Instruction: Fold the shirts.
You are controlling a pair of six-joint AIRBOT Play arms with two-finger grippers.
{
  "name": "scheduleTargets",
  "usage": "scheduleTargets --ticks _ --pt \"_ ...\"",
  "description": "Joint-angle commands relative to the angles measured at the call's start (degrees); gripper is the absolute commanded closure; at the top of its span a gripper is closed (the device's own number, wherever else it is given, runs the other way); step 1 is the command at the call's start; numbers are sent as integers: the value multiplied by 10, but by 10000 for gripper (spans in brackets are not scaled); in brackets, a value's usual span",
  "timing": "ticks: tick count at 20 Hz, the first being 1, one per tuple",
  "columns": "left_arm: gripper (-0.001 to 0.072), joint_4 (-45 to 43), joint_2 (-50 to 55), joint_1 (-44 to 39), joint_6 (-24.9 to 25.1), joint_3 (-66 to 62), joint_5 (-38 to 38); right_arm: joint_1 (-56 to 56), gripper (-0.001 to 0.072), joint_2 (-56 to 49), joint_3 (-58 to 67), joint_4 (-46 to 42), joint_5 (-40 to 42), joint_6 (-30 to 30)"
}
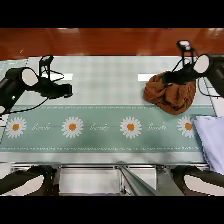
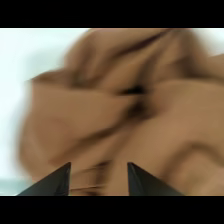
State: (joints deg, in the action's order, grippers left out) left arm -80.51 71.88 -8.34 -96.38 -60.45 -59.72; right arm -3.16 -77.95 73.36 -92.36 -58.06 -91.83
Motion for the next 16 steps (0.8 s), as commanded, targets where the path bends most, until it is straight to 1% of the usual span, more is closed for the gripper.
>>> scheduleTargets --ticks 1,4,6,9,13,14,15,16 --pt "198 -22 -23 0 11 18 -67 59 300 -5 24 -93 -22 -44" --pt "198 -5 -101 -33 11 92 -31 130 300 -43 12 -2 -61 -19" --pt "198 -5 -157 -59 5 151 -13 150 300 -74 2 16 -84 -4" --pt "198 -5 -212 -71 -26 207 9 152 300 -127 -1 52 -57 -4" --pt "198 -5 -214 -70 -34 210 30 148 302 -185 -1 131 -12 -5" --pt "198 -5 -214 -70 -34 210 38 148 311 -193 -1 153 -5 -3" --pt "198 -2 -214 -70 -34 210 45 148 357 -198 -1 175 -1 3" --pt "198 4 -214 -70 -34 210 55 148 503 -198 -1 190 -2 10"
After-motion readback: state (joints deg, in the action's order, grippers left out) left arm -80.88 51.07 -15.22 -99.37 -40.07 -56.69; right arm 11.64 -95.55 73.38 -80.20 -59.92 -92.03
